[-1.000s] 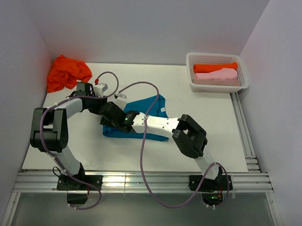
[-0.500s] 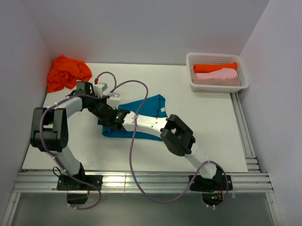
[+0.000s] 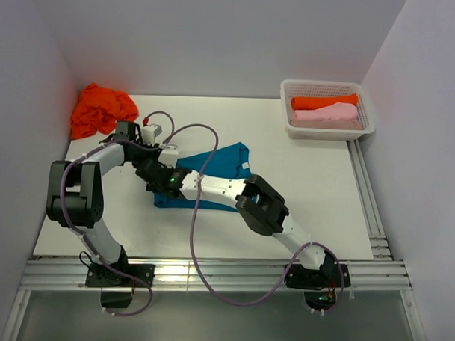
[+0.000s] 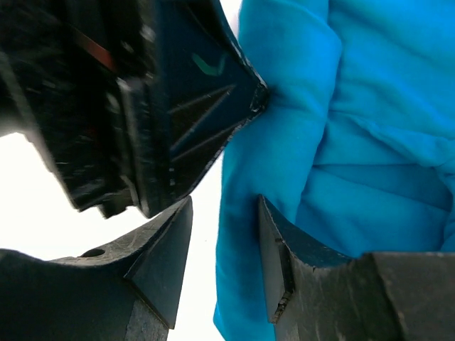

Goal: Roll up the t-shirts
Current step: Roll the tshirt

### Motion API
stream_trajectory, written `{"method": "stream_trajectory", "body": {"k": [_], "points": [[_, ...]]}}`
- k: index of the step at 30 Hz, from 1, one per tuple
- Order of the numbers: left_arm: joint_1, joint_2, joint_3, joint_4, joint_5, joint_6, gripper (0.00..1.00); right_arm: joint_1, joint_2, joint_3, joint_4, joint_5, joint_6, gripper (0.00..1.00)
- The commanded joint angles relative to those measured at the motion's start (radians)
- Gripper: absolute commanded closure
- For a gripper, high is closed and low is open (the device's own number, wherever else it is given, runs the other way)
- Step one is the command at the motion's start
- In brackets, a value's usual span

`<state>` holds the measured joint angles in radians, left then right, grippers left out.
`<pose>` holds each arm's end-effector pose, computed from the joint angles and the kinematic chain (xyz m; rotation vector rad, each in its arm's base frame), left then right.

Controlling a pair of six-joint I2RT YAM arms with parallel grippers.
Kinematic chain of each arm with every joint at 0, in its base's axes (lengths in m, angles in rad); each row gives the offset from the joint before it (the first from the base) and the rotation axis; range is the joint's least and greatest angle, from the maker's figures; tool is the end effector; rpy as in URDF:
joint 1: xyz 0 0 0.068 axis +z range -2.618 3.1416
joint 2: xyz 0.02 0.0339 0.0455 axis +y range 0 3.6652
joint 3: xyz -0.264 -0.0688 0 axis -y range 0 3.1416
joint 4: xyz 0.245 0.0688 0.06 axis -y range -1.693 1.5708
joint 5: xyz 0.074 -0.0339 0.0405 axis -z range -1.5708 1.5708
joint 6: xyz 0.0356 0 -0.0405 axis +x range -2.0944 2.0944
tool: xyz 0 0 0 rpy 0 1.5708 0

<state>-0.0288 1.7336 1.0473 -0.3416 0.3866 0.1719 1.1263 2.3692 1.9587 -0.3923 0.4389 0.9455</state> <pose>0.3451 -0.0234 0.1736 0.3922 2.5139 -0.4455 0.2422 0.4733 0.1786 -0.0012 2.3423 0.5457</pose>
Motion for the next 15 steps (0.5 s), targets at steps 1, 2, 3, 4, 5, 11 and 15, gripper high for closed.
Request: {"method": "stream_trajectory", "body": {"k": [1, 2, 3, 4, 5, 11, 15], "points": [[-0.006, 0.004, 0.057, -0.013, 0.020, 0.021, 0.47, 0.006, 0.045, 0.043, -0.089, 0.014, 0.012, 0.51], [-0.006, 0.004, 0.062, -0.017, 0.024, 0.021, 0.46, 0.007, 0.054, 0.057, -0.103, 0.015, 0.016, 0.51], [-0.006, 0.004, 0.072, -0.028, 0.023, 0.021, 0.45, 0.007, 0.059, 0.062, -0.115, 0.021, 0.024, 0.51], [-0.006, 0.007, 0.080, -0.034, 0.026, 0.020, 0.44, 0.006, 0.064, 0.072, -0.141, 0.026, 0.029, 0.51], [-0.006, 0.007, 0.089, -0.045, 0.035, 0.017, 0.43, 0.006, 0.068, 0.074, -0.154, 0.032, 0.036, 0.51], [-0.005, 0.014, 0.170, -0.096, 0.057, -0.005, 0.41, 0.007, 0.062, 0.065, -0.217, 0.061, 0.076, 0.51], [-0.005, 0.020, 0.226, -0.128, 0.061, -0.011, 0.39, 0.004, 0.077, 0.080, -0.253, 0.063, 0.078, 0.51]]}}
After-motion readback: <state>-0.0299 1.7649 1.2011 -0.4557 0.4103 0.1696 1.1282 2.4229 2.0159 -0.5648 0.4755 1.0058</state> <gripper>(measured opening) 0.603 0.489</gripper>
